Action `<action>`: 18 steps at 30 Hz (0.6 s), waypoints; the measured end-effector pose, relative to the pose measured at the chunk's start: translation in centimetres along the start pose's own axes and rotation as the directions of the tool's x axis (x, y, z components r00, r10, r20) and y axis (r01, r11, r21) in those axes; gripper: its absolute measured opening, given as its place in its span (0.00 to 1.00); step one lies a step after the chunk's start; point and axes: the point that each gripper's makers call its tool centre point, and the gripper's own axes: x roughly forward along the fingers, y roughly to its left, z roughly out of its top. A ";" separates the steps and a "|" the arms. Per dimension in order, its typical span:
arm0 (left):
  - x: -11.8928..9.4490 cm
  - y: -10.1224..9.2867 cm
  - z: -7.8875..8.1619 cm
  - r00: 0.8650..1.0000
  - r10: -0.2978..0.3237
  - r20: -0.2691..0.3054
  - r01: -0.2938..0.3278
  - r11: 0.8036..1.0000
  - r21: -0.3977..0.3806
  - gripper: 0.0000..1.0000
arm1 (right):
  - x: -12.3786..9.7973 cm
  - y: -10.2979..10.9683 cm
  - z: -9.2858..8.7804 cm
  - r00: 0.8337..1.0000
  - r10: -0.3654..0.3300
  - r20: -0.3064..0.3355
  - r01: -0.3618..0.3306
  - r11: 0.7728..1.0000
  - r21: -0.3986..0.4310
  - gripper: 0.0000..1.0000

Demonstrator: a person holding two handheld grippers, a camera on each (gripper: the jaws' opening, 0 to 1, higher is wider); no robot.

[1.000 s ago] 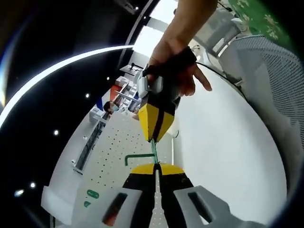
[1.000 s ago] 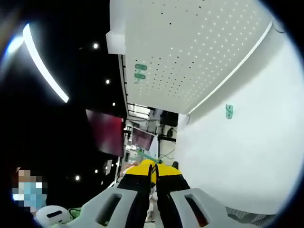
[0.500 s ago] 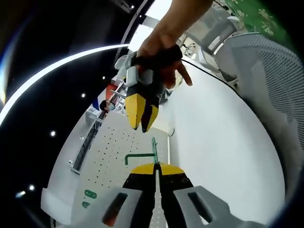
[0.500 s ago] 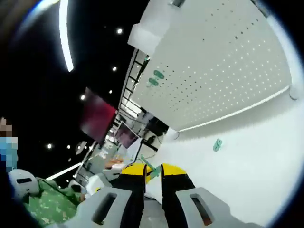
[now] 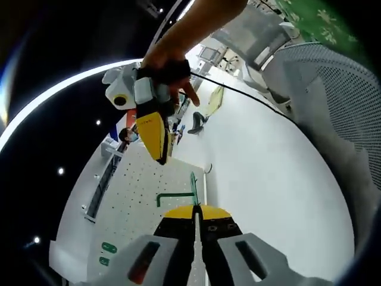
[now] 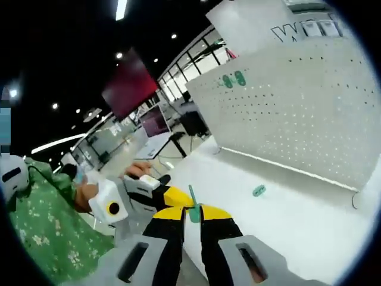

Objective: Insert the hook assembly into the mounting plate slot until the hook locks in place.

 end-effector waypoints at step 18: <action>0.7 -1.3 0.9 0.998 -0.058 0.030 0.058 0.998 0.018 0.02 | 2.1 -0.7 -1.5 0.916 0.002 -0.401 -0.101 0.969 -0.226 0.07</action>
